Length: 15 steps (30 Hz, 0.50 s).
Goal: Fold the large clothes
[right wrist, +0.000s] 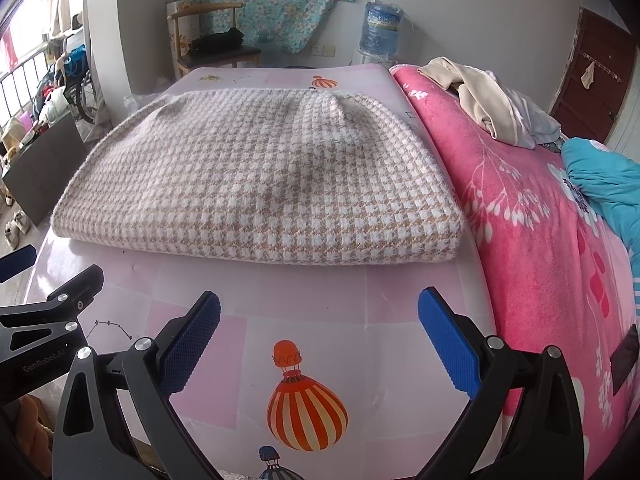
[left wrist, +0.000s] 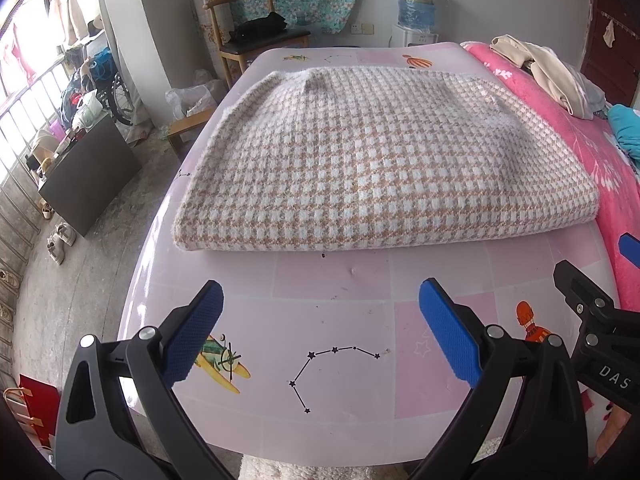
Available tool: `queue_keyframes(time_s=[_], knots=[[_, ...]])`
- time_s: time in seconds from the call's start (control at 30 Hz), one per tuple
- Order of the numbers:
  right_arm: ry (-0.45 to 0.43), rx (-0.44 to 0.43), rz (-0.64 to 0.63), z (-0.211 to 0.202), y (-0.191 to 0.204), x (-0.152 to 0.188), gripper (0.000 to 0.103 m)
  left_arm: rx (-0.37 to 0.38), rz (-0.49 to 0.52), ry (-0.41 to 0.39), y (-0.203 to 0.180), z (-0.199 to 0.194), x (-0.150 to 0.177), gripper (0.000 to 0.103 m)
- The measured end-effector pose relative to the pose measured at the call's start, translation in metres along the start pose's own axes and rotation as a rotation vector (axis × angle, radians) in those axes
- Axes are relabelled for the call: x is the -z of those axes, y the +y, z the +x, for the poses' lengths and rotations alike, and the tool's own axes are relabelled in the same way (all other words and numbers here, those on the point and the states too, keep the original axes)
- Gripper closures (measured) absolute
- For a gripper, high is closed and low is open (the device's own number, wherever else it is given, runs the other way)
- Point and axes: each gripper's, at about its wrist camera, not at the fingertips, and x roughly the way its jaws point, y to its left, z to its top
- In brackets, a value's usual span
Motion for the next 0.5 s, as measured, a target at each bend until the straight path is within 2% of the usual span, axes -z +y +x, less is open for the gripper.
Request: queue_keyframes(time_s=[0.5], knots=[[0.002, 0.004, -0.003, 0.0011, 0.0013, 0.0014, 0.006, -0.003, -0.004, -0.002, 0.0012, 0.0008, -0.0006, 0.008]])
